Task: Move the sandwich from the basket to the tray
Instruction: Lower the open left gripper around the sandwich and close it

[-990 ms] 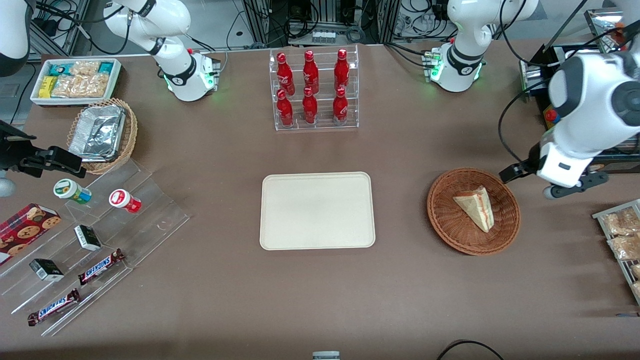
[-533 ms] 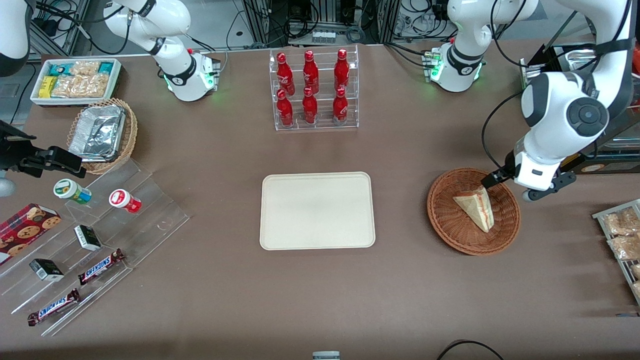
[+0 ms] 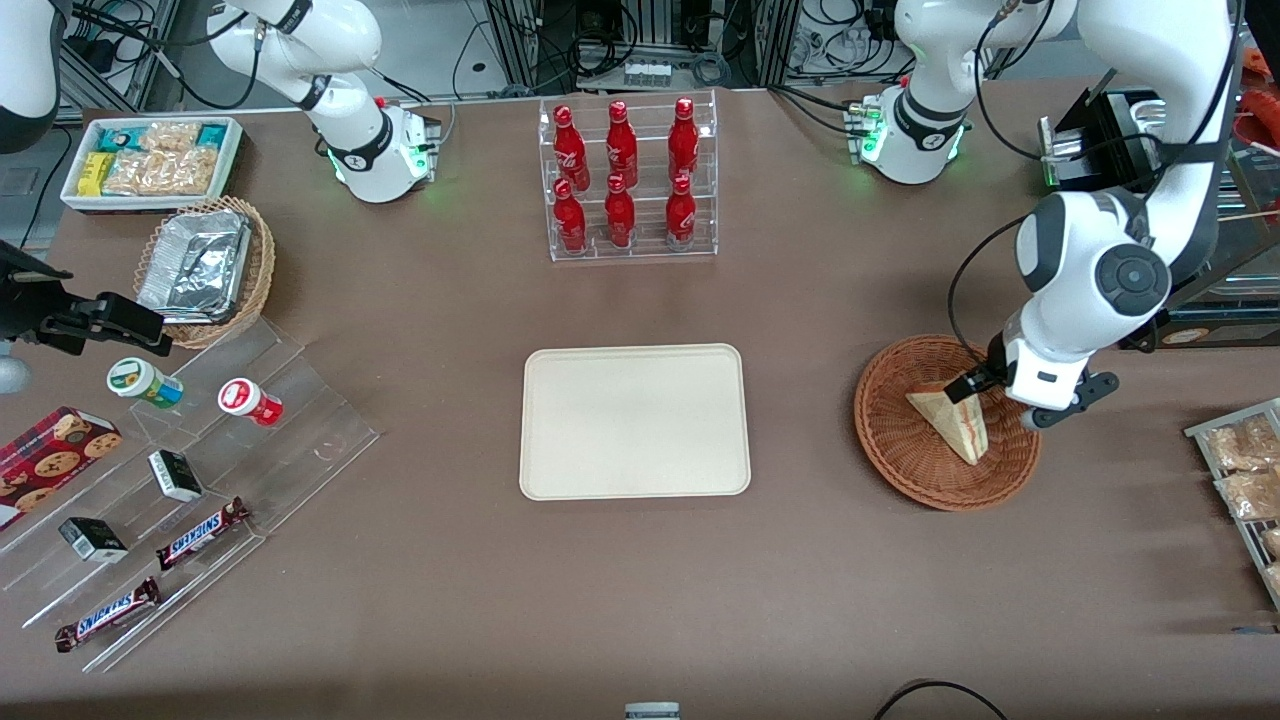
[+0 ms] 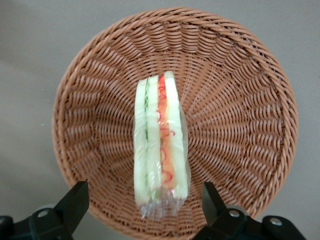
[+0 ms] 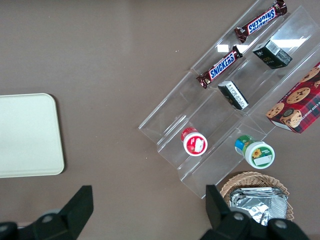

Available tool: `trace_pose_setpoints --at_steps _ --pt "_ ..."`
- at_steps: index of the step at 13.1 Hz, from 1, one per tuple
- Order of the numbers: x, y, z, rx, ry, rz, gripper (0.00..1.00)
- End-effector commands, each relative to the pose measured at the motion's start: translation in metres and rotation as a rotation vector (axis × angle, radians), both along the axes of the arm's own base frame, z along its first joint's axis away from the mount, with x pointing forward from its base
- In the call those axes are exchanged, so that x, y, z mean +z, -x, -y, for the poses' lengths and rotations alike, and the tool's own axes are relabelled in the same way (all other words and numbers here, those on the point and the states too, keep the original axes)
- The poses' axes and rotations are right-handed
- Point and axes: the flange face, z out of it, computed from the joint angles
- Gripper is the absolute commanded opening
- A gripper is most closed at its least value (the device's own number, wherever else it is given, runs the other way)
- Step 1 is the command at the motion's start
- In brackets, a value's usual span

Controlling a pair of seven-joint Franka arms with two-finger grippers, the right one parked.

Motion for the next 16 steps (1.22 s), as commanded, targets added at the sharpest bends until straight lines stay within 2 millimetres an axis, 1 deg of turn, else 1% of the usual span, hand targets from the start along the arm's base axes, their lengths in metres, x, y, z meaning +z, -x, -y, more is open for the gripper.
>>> trace_pose_setpoints --at_steps 1,3,4,5,7,8,9,10,12,14,16 --pt "-0.016 -0.005 0.004 0.021 0.014 0.017 1.0" --pt "-0.03 -0.006 0.005 0.022 0.02 0.015 1.0" --pt "-0.036 -0.006 0.005 0.029 0.026 0.012 0.97" --pt "-0.038 -0.006 0.005 0.037 0.033 0.008 0.87" --pt "-0.041 -0.005 0.005 0.076 0.049 0.0 0.5" --pt "-0.044 -0.004 0.006 0.093 0.049 -0.006 0.27" --pt "-0.046 -0.003 0.013 0.087 0.048 -0.01 0.03" --pt "-0.045 -0.004 0.015 0.081 0.048 -0.01 0.0" --pt "-0.037 -0.006 0.015 0.071 0.047 -0.004 0.0" --pt "-0.022 -0.009 0.016 0.056 0.04 0.003 0.0" --pt "0.004 -0.013 0.034 0.016 0.028 -0.019 0.0"
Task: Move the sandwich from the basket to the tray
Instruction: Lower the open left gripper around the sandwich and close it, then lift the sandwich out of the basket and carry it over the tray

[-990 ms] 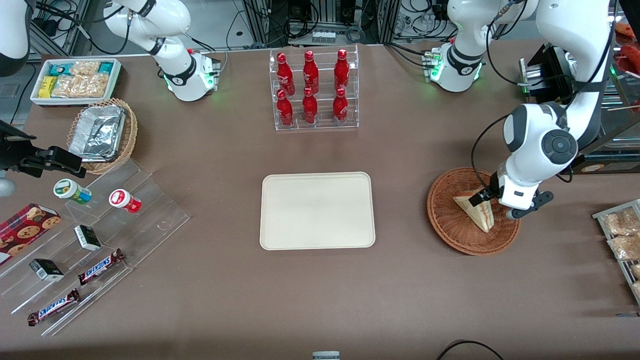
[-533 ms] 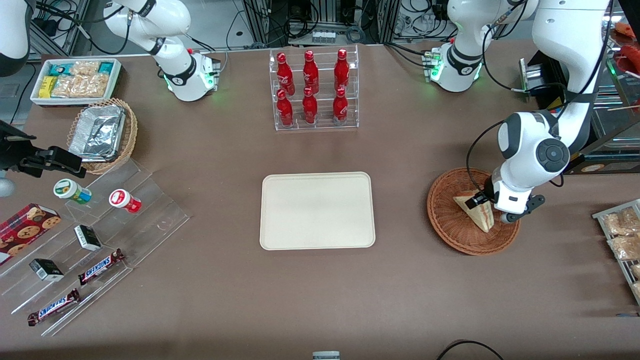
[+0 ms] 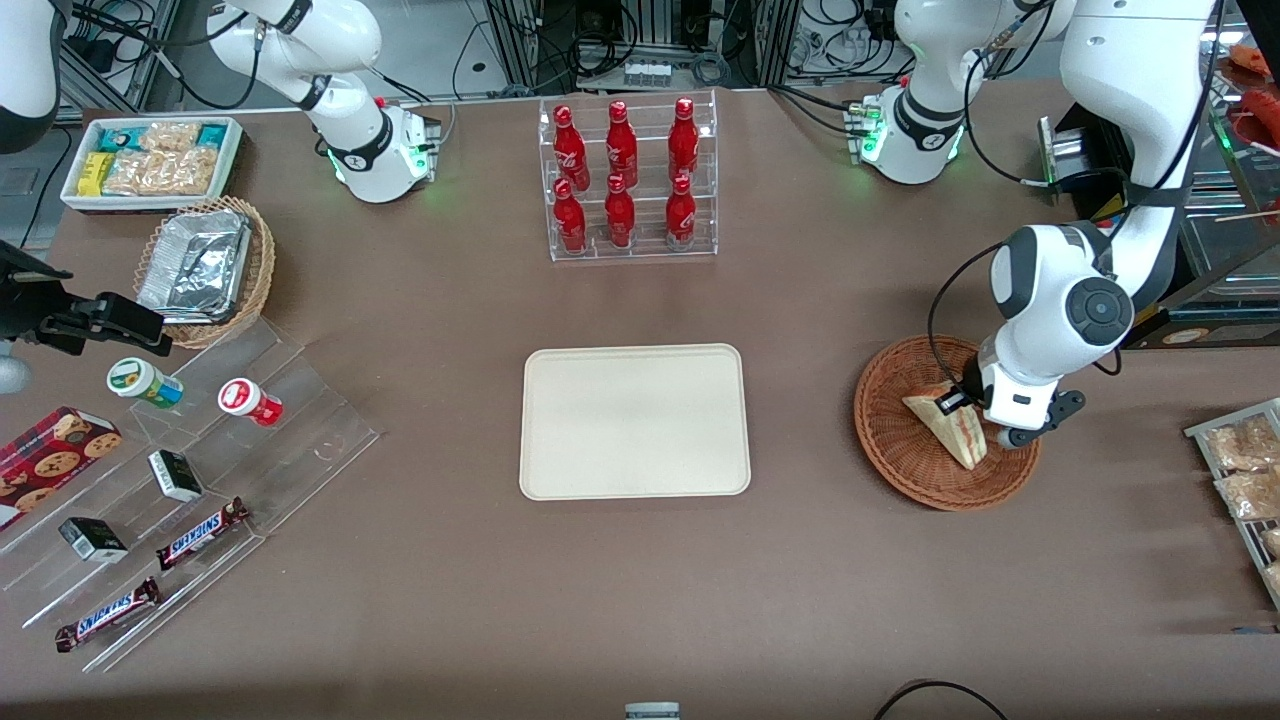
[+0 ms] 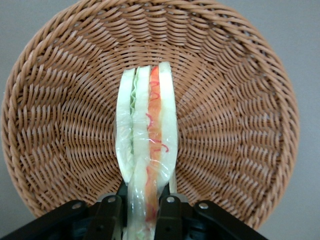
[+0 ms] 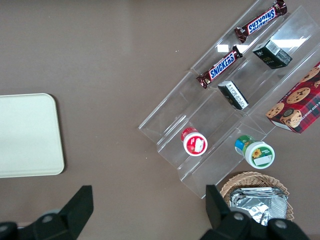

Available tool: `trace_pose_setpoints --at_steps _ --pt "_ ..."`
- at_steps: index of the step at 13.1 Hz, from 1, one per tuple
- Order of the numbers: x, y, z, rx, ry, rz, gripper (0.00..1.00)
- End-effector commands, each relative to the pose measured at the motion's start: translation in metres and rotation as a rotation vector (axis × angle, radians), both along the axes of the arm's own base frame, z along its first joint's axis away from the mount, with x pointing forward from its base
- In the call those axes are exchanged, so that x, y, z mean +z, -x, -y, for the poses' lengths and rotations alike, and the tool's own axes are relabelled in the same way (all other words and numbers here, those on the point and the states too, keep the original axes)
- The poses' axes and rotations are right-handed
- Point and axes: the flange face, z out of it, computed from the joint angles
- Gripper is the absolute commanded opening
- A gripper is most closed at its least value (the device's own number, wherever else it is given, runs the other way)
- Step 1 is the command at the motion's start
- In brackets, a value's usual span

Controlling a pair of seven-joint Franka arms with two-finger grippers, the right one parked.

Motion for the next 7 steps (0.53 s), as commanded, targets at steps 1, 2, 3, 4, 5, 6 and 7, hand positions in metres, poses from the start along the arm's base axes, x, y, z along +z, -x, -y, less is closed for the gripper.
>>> trace_pose_setpoints --at_steps 1,2,3,4,5,6,7 --pt "0.047 -0.005 0.025 -0.046 -0.015 -0.017 0.0" --pt "0.063 -0.007 0.034 -0.068 -0.024 -0.03 0.0" --pt "0.078 -0.008 0.048 -0.107 -0.046 -0.04 0.0" --pt "0.09 -0.008 0.069 -0.156 -0.068 -0.056 0.0" --pt "0.1 -0.007 0.094 -0.205 -0.079 -0.062 0.0" --pt "0.105 -0.004 0.117 -0.244 -0.08 -0.056 0.0" --pt "0.106 0.003 0.141 -0.287 -0.079 -0.048 0.0"
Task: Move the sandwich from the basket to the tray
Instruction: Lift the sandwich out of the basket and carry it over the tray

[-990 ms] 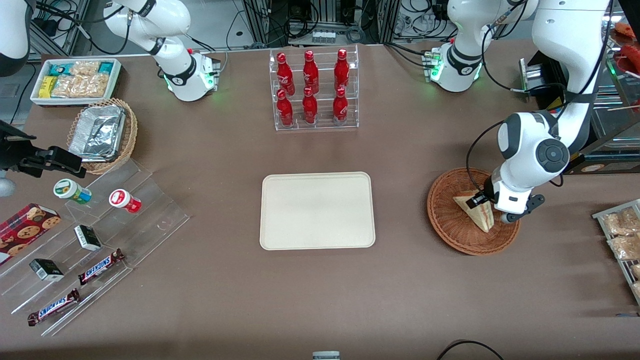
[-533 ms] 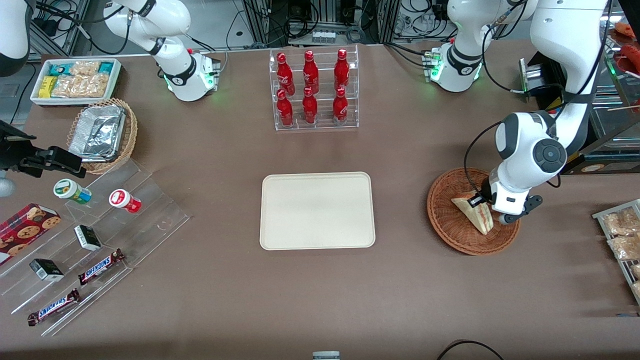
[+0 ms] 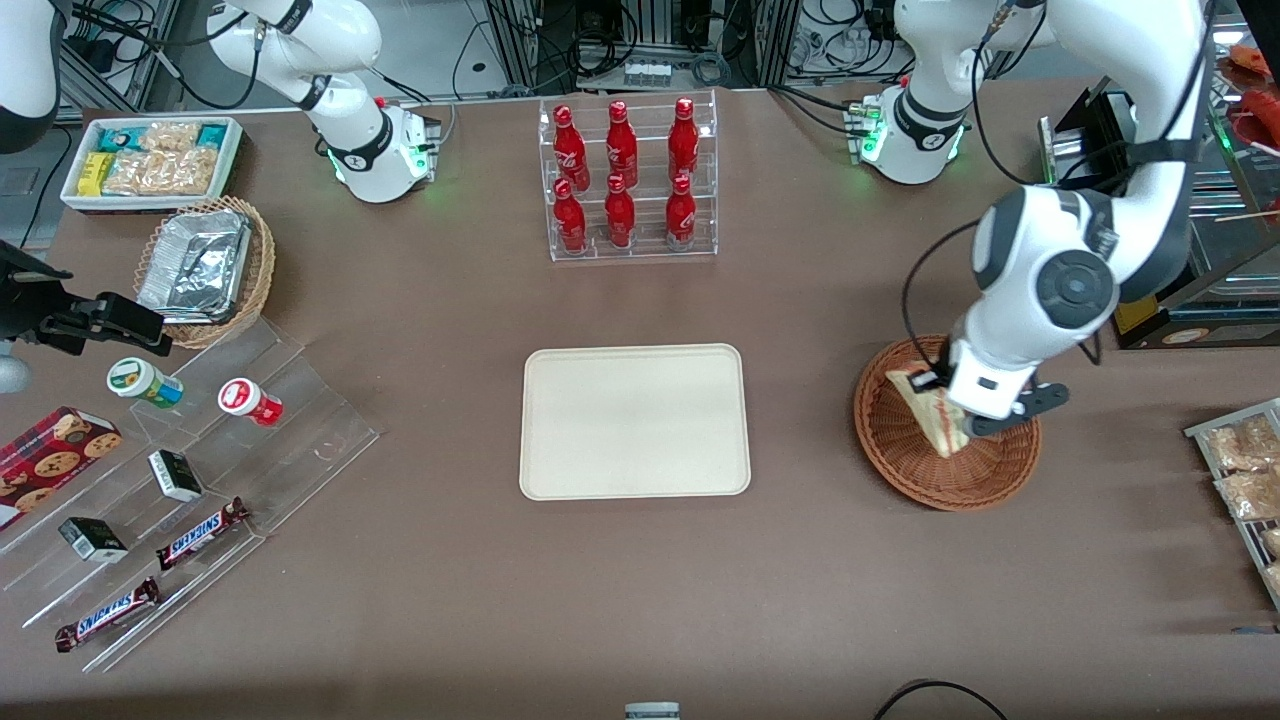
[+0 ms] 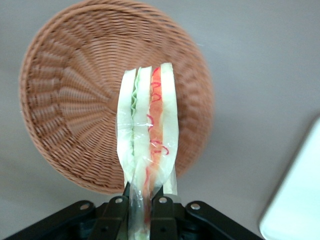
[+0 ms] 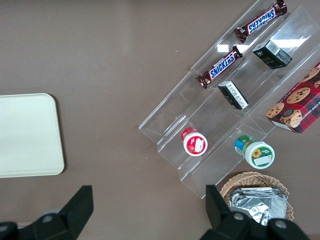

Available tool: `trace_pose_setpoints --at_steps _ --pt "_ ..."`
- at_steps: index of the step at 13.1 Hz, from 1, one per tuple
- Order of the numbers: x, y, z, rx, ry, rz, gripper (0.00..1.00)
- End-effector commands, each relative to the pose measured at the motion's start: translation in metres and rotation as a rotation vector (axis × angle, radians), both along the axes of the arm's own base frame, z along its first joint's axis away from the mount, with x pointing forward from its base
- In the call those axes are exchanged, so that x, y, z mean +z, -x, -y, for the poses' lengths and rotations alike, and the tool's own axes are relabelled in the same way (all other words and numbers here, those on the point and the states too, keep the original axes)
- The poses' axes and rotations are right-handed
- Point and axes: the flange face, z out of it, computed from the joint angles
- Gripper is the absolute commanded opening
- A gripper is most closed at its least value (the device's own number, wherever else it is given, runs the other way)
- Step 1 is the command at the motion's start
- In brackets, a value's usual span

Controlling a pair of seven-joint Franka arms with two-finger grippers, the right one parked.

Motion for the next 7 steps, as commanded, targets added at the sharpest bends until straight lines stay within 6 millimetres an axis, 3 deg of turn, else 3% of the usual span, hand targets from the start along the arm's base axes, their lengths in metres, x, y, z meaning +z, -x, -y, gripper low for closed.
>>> trace_pose_setpoints --at_steps 1,5,7 --pt "0.008 0.012 0.065 -0.116 -0.014 0.01 0.0" --pt "-0.005 0.023 0.172 -0.286 0.001 0.016 0.0" --pt "-0.017 0.028 0.216 -0.365 0.011 0.017 0.0"
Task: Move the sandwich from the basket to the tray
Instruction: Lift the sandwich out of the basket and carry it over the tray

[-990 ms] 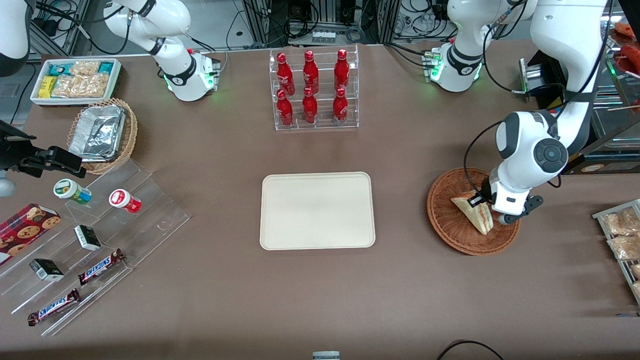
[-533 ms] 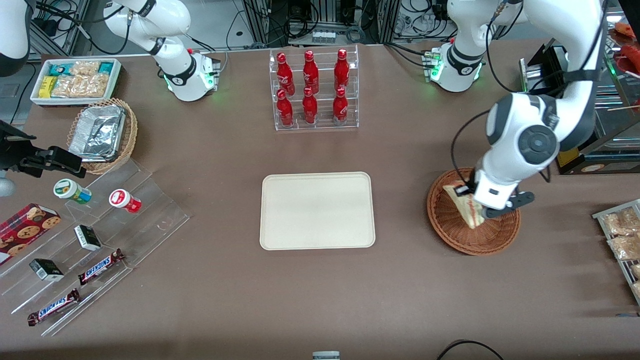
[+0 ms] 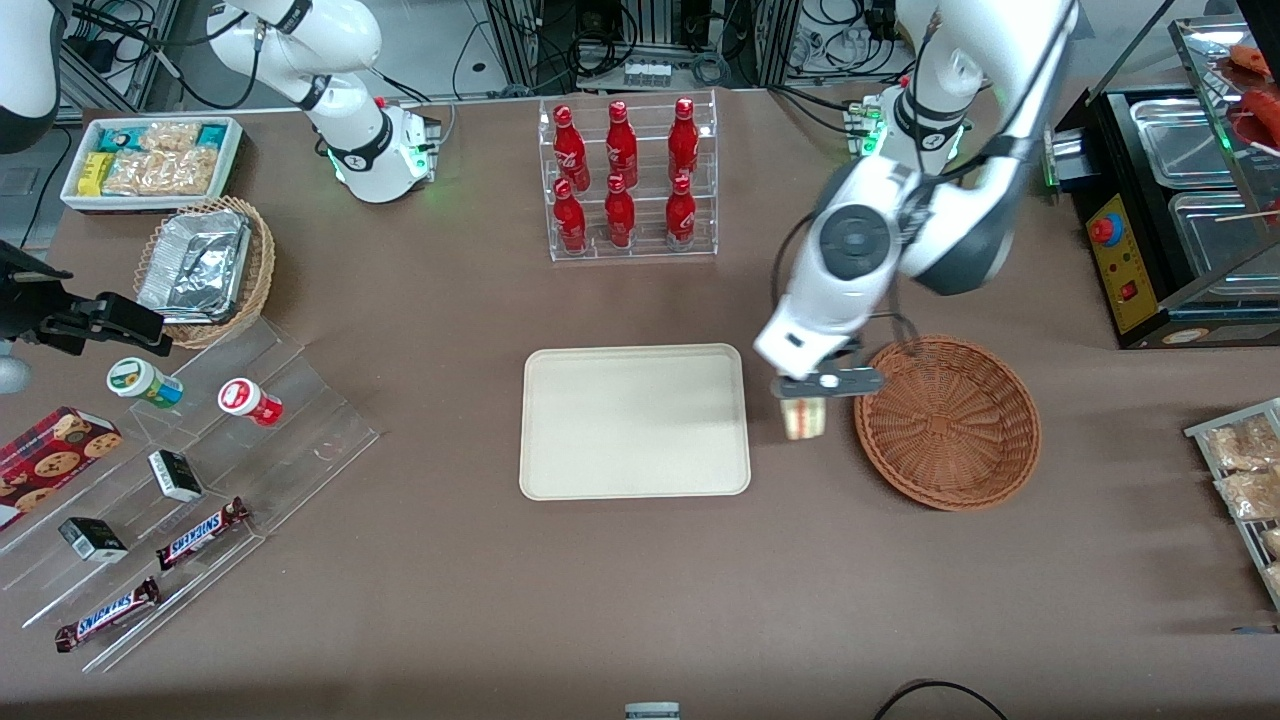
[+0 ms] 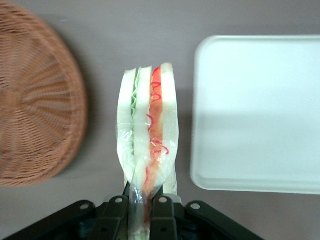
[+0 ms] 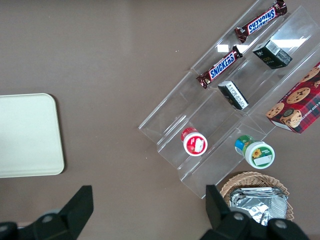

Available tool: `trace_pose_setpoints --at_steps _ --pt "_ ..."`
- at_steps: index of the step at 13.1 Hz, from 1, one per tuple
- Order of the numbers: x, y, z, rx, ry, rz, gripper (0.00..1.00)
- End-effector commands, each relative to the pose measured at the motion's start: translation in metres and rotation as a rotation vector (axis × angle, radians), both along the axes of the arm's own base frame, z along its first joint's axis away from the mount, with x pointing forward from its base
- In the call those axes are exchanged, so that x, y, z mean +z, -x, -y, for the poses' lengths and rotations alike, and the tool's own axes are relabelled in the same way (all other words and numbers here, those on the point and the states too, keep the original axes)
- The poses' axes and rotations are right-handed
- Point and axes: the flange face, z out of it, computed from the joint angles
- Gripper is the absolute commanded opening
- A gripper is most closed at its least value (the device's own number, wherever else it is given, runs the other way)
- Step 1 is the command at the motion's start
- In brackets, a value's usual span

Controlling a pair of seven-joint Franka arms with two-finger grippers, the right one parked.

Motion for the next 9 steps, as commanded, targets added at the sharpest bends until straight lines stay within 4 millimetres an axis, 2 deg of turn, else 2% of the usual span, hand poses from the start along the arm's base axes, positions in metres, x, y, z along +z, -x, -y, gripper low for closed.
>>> trace_pose_setpoints --at_steps 1,2,5,6,9 --pt "-0.015 -0.009 0.057 -0.086 -0.002 0.003 0.0" --pt "-0.024 -0.01 0.077 -0.103 0.002 0.003 0.0" --pt "-0.052 -0.016 0.109 -0.127 0.009 -0.006 0.0" --pt "-0.068 -0.019 0.113 -0.125 0.005 -0.018 0.0" --pt "-0.088 -0.025 0.118 -0.126 0.005 -0.025 0.0"
